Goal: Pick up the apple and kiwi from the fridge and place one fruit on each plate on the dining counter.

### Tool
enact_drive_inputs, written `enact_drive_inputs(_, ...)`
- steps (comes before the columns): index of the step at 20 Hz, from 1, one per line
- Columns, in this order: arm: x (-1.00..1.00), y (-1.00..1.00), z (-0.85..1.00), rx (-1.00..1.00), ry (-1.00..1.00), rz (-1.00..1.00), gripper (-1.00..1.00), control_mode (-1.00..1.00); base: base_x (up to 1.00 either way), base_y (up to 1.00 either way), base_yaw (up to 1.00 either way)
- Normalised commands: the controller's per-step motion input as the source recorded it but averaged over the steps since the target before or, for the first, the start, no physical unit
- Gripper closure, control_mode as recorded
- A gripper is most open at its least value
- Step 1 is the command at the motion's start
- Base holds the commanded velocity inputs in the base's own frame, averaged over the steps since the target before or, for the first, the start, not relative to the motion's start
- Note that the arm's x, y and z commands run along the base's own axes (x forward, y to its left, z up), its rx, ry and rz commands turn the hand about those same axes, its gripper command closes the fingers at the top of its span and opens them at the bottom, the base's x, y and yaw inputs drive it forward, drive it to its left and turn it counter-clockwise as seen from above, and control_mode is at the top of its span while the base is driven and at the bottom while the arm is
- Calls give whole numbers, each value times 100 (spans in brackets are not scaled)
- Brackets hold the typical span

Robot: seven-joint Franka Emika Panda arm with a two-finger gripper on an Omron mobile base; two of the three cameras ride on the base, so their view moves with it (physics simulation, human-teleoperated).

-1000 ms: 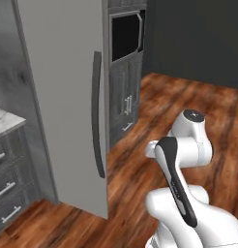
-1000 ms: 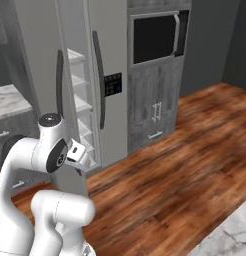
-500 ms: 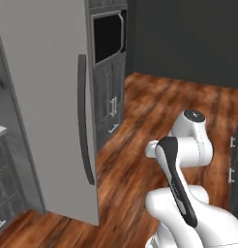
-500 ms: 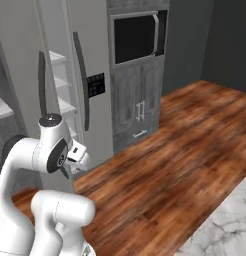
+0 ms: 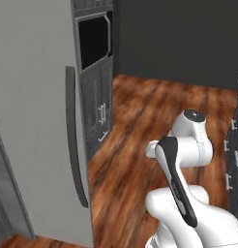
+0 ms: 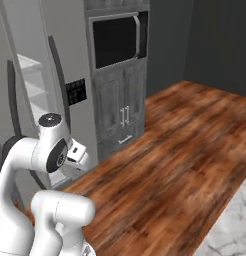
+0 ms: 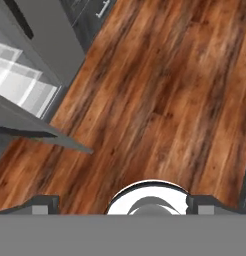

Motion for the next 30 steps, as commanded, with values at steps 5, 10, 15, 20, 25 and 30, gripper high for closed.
enact_drive_inputs(5, 0, 0, 0, 0, 0, 0, -100, 100, 100, -4, -14)
enact_drive_inputs(10, 0, 0, 0, 0, 0, 0, -100, 100, 100, -8, 13)
enact_drive_inputs(15, 0, 0, 0, 0, 0, 0, -100, 100, 100, -11, 28)
enact_drive_inputs(20, 0, 0, 0, 0, 0, 0, -100, 100, 91, -1, 40)
enact_drive_inputs(25, 0, 0, 0, 0, 0, 0, -100, 100, 56, 2, 56)
enact_drive_inputs(30, 0, 0, 0, 0, 0, 0, -100, 100, 50, 12, 50)
